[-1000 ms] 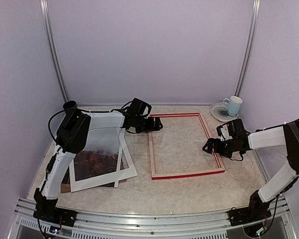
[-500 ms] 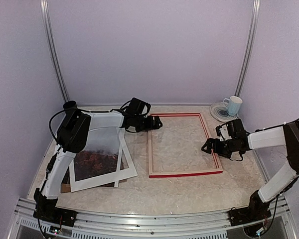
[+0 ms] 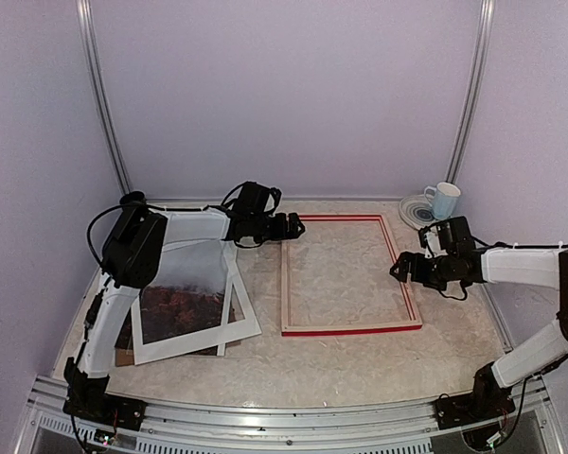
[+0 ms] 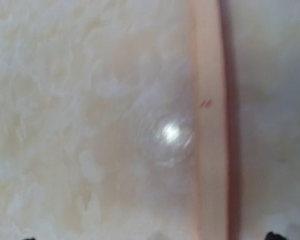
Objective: Put the photo into the frame
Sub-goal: Rotate the frame body at the center of the board, then pick up the glass panel from the mat board.
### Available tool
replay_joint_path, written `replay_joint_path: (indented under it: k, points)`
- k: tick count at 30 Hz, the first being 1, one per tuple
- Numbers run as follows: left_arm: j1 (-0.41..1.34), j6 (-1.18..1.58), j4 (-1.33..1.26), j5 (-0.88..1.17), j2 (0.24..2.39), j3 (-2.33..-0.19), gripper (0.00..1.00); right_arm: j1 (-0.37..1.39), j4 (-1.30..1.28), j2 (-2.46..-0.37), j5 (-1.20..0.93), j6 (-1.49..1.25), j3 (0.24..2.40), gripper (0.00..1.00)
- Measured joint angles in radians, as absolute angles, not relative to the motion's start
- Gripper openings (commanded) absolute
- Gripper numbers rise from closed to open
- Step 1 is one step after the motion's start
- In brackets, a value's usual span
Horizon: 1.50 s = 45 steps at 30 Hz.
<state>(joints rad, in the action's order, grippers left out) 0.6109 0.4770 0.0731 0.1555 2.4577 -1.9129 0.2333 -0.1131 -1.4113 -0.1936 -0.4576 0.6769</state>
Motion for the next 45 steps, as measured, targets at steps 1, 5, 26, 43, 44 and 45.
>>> replay_joint_path:
  k: [1,5,26,43,44,45]
  points:
    - [0.609,0.472,0.067,0.15,2.445,-1.903,0.99,0.234,-0.121,-1.4,-0.178,-0.457,0.682,0.99]
    - [0.606,0.464,0.054,0.14,2.374,-1.842,0.99,0.255,-0.175,-1.353,-0.085,-0.442,0.725,0.99]
    - [0.661,0.458,0.06,-0.047,1.821,-1.321,0.99,0.474,-0.218,-1.194,-0.228,-0.418,0.812,0.99]
    - [0.701,0.592,0.112,-0.219,1.412,-0.844,0.99,0.882,-0.113,-1.63,-0.401,-0.669,1.026,0.99]
    - [0.701,0.597,0.112,-0.223,1.393,-0.824,0.99,0.897,-0.109,-1.654,-0.413,-0.682,1.04,0.99]
    - [0.701,0.603,0.112,-0.227,1.375,-0.803,0.99,0.913,-0.105,-1.682,-0.429,-0.697,1.058,0.99]
